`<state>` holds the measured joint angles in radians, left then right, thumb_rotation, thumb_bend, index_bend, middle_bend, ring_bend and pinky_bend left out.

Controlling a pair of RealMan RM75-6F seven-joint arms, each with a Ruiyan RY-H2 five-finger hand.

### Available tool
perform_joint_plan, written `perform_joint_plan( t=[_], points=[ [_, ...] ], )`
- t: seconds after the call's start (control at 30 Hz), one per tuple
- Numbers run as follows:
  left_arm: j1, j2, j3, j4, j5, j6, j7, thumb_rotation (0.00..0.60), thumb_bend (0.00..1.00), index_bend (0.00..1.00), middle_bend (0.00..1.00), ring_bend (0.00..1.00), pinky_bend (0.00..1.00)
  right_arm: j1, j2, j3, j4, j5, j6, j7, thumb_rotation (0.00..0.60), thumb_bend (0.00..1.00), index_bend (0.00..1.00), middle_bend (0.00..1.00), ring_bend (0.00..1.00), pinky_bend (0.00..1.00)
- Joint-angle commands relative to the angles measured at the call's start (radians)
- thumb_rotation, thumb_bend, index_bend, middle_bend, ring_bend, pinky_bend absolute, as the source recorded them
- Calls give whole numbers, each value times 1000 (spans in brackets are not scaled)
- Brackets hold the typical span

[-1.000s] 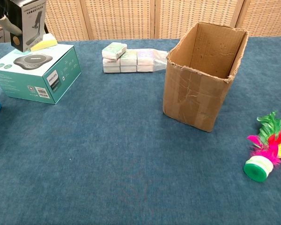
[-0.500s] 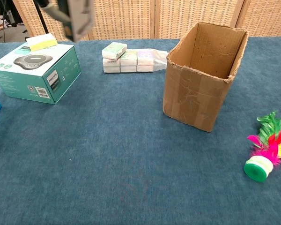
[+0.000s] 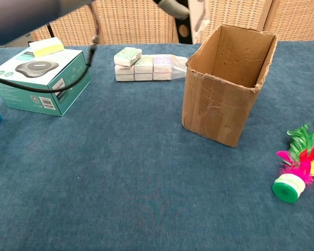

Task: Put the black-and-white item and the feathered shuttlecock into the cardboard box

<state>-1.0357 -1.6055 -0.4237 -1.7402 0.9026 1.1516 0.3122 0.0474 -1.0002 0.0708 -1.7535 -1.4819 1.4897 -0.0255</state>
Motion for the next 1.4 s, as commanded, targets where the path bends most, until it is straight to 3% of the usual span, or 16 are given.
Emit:
perform_joint_plan(
  t=[0.03,0.13,0.2,0.27,0.3,0.33,0.57,0.73,0.93,1.13,1.4],
  points=[
    [-55,-78,-47,68,-41,-4,-2,600,132,439,415,358,425,2,3,4,4,11,-7,10,600,0,0,0,0,0],
    [-97,-137,-75,122,-78,-12,4,600,121,438,414,357,425,5,5,8,8,22,-15,17,600,0,0,0,0,0],
    [-136,-183,-91,172,-112,-33,16,600,87,373,300,255,409,7,6,10,10,32,-21,22,600,0,0,0,0,0],
    [-166,-214,-96,217,-133,-52,33,600,23,121,59,46,291,7,8,14,12,40,-23,26,600,0,0,0,0,0],
    [-182,-228,-97,237,-150,-74,37,600,9,52,13,8,247,8,8,15,14,44,-24,28,600,0,0,0,0,0],
    [-198,-243,-105,256,-165,-97,33,600,0,1,0,0,208,8,9,17,15,50,-26,32,600,0,0,0,0,0],
    [-206,-274,-94,330,-13,-99,-75,600,0,0,0,0,185,10,17,27,27,76,-38,58,600,0,0,0,0,0],
    [-141,-173,-79,241,45,-55,-70,600,0,0,0,0,185,12,10,21,27,66,-39,41,600,0,0,0,0,0],
    [-21,30,-38,104,76,-37,-45,600,0,0,0,0,185,12,-2,12,19,51,-35,4,600,0,0,0,0,0],
    [124,276,58,10,169,-45,-65,600,0,0,0,0,184,12,-19,2,14,36,-29,-43,600,0,0,0,0,0],
    [305,479,186,-2,320,3,-198,600,0,0,0,0,167,14,-35,-8,14,20,-29,-86,600,0,0,0,0,0]
  ],
)
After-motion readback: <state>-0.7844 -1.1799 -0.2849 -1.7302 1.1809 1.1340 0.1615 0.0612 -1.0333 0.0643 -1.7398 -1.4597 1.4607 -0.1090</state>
